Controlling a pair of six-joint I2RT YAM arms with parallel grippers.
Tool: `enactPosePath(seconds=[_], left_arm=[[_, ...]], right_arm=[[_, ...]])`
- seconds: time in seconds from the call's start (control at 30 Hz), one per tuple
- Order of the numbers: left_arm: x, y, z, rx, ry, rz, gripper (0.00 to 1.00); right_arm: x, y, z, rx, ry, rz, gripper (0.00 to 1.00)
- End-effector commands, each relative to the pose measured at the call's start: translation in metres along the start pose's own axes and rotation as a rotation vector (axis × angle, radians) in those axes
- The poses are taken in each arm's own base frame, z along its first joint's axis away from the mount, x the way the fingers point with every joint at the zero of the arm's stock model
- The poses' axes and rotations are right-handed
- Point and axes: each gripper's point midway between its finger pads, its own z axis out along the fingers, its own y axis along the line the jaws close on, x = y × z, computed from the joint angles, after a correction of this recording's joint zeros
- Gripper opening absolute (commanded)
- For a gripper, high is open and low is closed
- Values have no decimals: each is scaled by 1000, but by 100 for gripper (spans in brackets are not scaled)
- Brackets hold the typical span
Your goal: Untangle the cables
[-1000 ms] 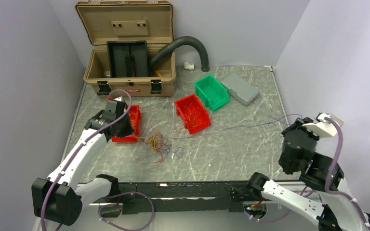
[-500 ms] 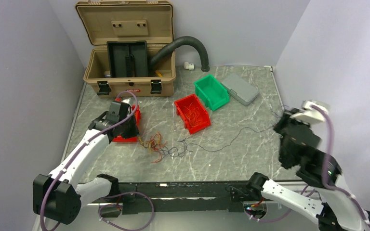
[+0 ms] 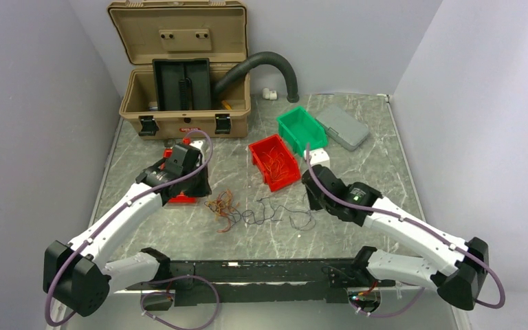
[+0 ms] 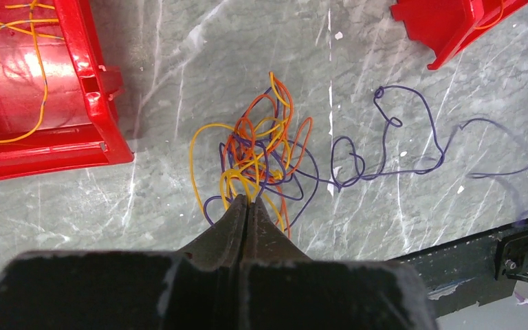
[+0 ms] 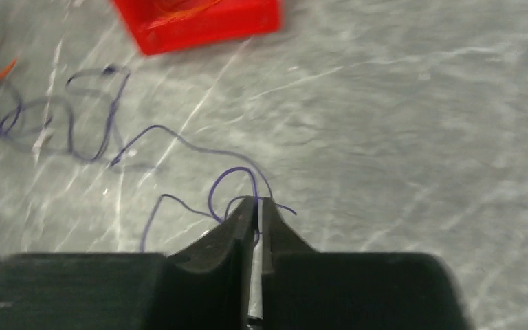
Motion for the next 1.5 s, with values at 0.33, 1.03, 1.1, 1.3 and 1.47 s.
enactPosePath(seconds=[0.33, 1.03, 1.1, 1.3, 1.47], left_arm=[[-8, -15, -10, 55, -54, 72, 9], [-11, -79, -7, 222, -37, 302, 72], [-6, -86, -3, 239, -17, 310, 72], [15, -103, 13, 318, 60, 308, 71], [33, -112, 27, 368, 135, 295, 71]], right_arm=[[46, 116, 57, -458, 141, 49, 90], [109, 60, 89, -55, 309, 107, 85], [111, 57, 91, -40, 314, 100, 77], [103, 66, 88, -90, 278, 128, 7], [77, 60, 72, -94, 191, 168, 0]])
